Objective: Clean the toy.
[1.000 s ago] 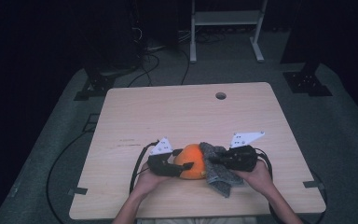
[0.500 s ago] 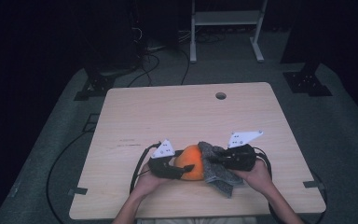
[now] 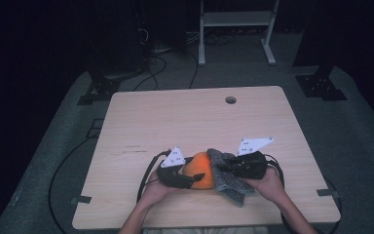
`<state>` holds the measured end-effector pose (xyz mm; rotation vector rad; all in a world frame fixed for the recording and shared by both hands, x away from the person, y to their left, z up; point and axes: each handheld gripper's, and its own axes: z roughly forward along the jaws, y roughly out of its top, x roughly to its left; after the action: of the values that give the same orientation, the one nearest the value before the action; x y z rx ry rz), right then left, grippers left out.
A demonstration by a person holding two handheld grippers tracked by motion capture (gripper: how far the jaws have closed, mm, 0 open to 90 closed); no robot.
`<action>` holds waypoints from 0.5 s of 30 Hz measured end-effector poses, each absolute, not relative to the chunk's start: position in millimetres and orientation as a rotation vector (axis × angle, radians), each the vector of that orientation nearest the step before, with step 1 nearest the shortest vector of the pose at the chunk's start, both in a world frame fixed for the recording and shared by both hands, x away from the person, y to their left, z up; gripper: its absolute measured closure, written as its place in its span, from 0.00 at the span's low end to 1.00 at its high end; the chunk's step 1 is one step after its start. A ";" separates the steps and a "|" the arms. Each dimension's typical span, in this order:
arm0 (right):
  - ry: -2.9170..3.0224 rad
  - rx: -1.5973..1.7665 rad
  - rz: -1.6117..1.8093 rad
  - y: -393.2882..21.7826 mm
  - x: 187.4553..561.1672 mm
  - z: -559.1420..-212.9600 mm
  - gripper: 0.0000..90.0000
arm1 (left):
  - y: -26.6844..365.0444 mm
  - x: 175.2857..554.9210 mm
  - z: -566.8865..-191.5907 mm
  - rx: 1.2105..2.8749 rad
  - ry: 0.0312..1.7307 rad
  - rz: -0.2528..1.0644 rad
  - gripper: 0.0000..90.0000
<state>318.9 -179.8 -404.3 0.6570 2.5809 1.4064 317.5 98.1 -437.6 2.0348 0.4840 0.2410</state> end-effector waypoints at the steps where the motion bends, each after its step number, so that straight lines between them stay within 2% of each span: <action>1: 2.584 0.682 1.381 -186.9 317.9 -408.7 0.88 | 96.8 316.4 -437.2 2.041 0.471 0.249 0.37; 4: 2.582 0.698 1.369 -190.7 315.3 -408.4 0.88 | 93.9 315.4 -436.8 2.049 0.460 0.266 0.37; 9: 2.570 0.635 1.385 -174.0 316.6 -395.1 0.88 | 94.5 317.5 -436.8 2.044 0.476 0.258 0.36; 15: 2.579 0.684 1.380 -182.9 320.7 -405.5 0.88 | 104.3 325.1 -432.9 1.982 0.578 0.168 0.11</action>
<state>320.7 -182.9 -405.5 0.6841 2.5790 1.3802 325.1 104.3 -432.9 1.9824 0.5784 0.1685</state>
